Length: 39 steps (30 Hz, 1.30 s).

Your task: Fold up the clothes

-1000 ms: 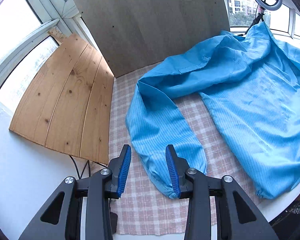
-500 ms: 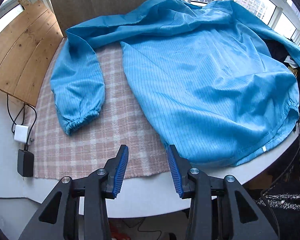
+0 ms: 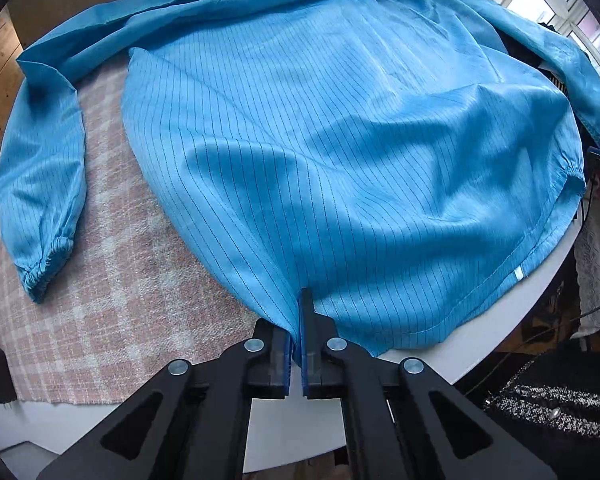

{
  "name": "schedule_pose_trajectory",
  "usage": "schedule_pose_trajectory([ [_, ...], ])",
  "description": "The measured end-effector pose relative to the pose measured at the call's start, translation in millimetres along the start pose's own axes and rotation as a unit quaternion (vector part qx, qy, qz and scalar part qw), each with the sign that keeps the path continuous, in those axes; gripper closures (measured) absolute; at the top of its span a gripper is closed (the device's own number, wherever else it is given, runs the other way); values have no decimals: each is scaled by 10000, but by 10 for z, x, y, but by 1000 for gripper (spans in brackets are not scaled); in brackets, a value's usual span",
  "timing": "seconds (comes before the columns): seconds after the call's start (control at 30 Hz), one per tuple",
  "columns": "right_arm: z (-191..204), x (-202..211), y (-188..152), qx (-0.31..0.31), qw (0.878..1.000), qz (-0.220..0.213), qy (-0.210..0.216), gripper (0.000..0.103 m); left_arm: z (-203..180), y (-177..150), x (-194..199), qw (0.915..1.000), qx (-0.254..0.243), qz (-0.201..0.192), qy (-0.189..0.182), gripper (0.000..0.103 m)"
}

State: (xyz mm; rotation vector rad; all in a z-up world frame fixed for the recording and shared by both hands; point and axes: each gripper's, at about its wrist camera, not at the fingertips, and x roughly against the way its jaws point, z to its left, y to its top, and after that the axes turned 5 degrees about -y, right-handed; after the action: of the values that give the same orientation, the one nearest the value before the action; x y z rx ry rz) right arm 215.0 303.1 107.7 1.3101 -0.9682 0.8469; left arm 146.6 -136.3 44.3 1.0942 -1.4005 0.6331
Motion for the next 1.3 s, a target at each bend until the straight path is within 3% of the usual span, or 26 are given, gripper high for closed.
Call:
schedule_pose_trajectory([
  [0.13, 197, -268, -151, 95, 9996, 262, -72, 43, 276, -210, 556, 9996, 175, -175, 101, 101],
  [0.2, 352, -365, -226, 269, 9989, 385, -75, 43, 395, -314, 761, 9994, 278, -226, -28, 100],
  [0.33, 460, -556, -341, 157, 9975, 685, 5, 43, 429, -394, 822, 9989, 257, -380, -91, 64],
  [0.57, 646, -730, -307, 256, 9974, 599, -316, 44, 598, -575, 643, 9983, 474, -326, -15, 63],
  [0.63, 680, -722, -306, 391, 9967, 591, -393, 82, 681, -635, 573, 9979, 599, -251, -4, 63],
  [0.67, 666, -674, -304, 396, 9970, 562, -365, 94, 688, -651, 555, 9977, 626, -249, -9, 63],
  [0.7, 643, -622, -303, 382, 9973, 528, -336, 95, 682, -667, 551, 9976, 642, -275, -2, 63],
  [0.77, 265, -383, -367, -332, 9987, 305, -237, 95, 656, -698, 553, 9971, 663, -374, -81, 63],
  [0.83, -139, -217, -451, -1136, 9933, 160, -110, 95, 613, -716, 528, 9964, 686, -459, -213, 56],
  [0.9, -387, -247, -493, -1505, 9880, 236, -256, 95, 561, -714, 452, 9961, 692, -468, -291, 55],
  [1.1, -338, -299, -406, -1096, 9930, 266, -358, 95, 378, -502, 176, 9954, 703, -378, -536, 54],
  [1.27, -357, -246, -336, -994, 9943, 171, -346, 94, 240, -311, -44, 9969, 664, -166, -378, 55],
  [1.3, -378, -224, -322, -1031, 9941, 160, -292, 94, 198, -289, -63, 9972, 639, -171, -343, 59],
])
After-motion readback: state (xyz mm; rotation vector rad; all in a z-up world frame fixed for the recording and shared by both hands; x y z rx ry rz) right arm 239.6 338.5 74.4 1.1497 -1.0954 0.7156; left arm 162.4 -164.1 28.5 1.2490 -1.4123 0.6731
